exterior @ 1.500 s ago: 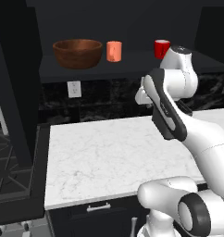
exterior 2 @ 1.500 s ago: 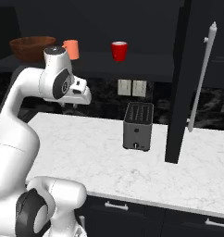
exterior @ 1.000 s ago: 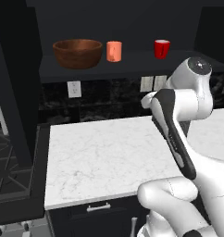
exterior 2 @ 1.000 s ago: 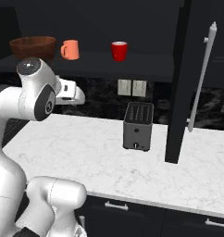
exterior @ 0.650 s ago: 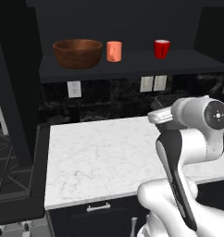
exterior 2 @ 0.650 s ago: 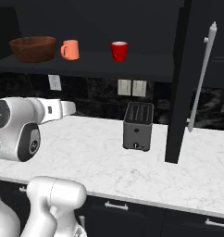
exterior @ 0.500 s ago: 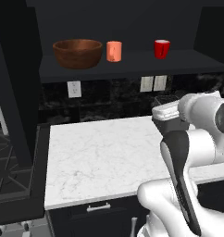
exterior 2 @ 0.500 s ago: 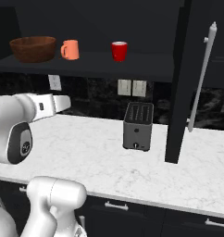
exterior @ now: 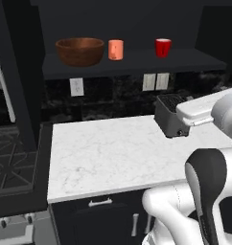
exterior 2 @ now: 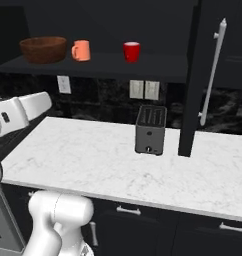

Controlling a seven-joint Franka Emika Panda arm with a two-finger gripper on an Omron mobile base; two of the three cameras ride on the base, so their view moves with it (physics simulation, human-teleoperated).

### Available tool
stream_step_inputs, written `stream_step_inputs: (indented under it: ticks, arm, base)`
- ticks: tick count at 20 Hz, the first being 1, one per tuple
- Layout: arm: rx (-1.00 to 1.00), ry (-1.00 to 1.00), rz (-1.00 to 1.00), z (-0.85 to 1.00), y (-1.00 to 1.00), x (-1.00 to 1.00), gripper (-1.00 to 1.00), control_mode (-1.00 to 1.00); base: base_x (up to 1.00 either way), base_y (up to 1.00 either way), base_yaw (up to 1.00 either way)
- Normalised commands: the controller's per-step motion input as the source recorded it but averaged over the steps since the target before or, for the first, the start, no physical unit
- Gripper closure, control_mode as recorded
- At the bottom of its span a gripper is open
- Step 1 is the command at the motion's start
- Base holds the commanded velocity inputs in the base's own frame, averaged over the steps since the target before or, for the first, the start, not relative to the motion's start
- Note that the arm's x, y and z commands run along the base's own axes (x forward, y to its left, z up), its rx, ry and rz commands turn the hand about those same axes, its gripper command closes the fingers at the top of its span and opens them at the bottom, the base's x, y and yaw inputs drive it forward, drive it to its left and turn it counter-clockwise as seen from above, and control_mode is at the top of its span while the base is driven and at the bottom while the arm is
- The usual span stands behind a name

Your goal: Gather all objects into one cabinet and sort the glasses and bowls to opposite sides.

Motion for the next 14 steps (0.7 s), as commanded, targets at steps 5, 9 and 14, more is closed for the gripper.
stream_step_inputs:
  ticks: [5, 9, 14]
  arm:
    - [0.0, 0.0, 0.0, 0.0, 0.0, 0.0, -1.0, 1.0]
    - [0.0, 0.0, 0.0, 0.0, 0.0, 0.0, -1.0, 1.0]
    - [0.0, 0.0, 0.0, 0.0, 0.0, 0.0, -1.0, 1.0]
  base:
    - [-0.5, 0.05, 0.24]
    - [-0.45, 0.07, 0.59]
    - [-0.86, 0.08, 0.72]
